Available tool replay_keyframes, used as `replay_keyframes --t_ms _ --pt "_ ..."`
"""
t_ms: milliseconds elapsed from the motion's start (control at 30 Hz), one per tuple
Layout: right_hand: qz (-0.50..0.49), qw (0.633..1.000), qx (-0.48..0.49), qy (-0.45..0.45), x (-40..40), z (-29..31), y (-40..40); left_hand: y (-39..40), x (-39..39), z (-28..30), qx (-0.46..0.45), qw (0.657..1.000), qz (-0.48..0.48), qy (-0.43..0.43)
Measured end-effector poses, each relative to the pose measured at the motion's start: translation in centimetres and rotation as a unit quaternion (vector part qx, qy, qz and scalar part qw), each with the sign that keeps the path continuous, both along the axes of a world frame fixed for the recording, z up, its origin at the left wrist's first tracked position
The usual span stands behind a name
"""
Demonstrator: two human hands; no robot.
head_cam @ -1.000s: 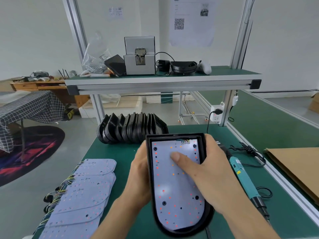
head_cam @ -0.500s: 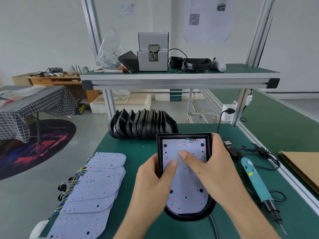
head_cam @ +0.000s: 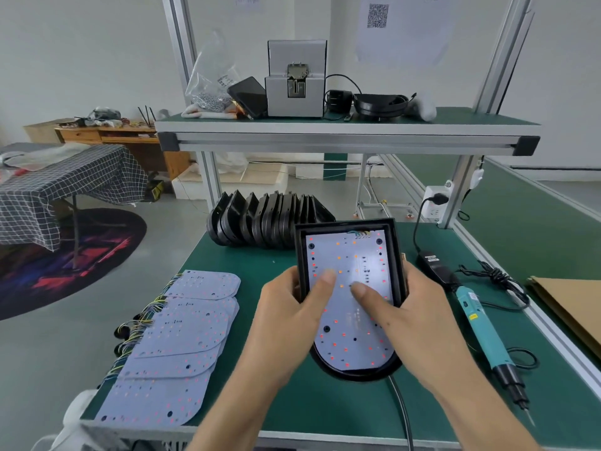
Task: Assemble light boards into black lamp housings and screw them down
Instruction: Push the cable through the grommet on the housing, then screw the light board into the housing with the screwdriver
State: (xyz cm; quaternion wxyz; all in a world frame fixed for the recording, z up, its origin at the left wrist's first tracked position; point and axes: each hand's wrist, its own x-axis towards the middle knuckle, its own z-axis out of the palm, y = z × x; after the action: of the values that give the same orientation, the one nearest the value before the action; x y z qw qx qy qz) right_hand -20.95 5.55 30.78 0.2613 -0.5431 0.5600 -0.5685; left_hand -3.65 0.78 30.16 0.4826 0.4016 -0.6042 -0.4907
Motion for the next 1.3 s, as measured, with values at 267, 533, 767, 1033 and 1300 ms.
replay_keyframes --t_ms 267,533,767,1033,1300 --pt "0.061 0.997 0.039 -0.012 -1.1 -0.9 0.0 0.1 0.0 -1.1 0.025 0.999 -0.02 -0.031" --pt "-0.018 0.99 0.122 0.07 -0.9 -4.4 0.1 -2.3 0.3 -4.5 0.05 0.993 0.077 -0.073" --pt "-0.256 0.886 0.249 0.295 -10.2 -9.4 2.9 -6.2 0.9 -9.4 0.141 0.974 0.104 -0.141" --pt "-0.321 0.778 0.387 0.376 -16.7 -10.5 1.2 -7.9 -2.1 -11.0 0.193 0.964 0.04 -0.178" --pt "-0.256 0.854 0.407 0.199 -19.2 -10.4 -0.2 -8.7 -2.5 -11.9 0.179 0.952 0.035 -0.248"
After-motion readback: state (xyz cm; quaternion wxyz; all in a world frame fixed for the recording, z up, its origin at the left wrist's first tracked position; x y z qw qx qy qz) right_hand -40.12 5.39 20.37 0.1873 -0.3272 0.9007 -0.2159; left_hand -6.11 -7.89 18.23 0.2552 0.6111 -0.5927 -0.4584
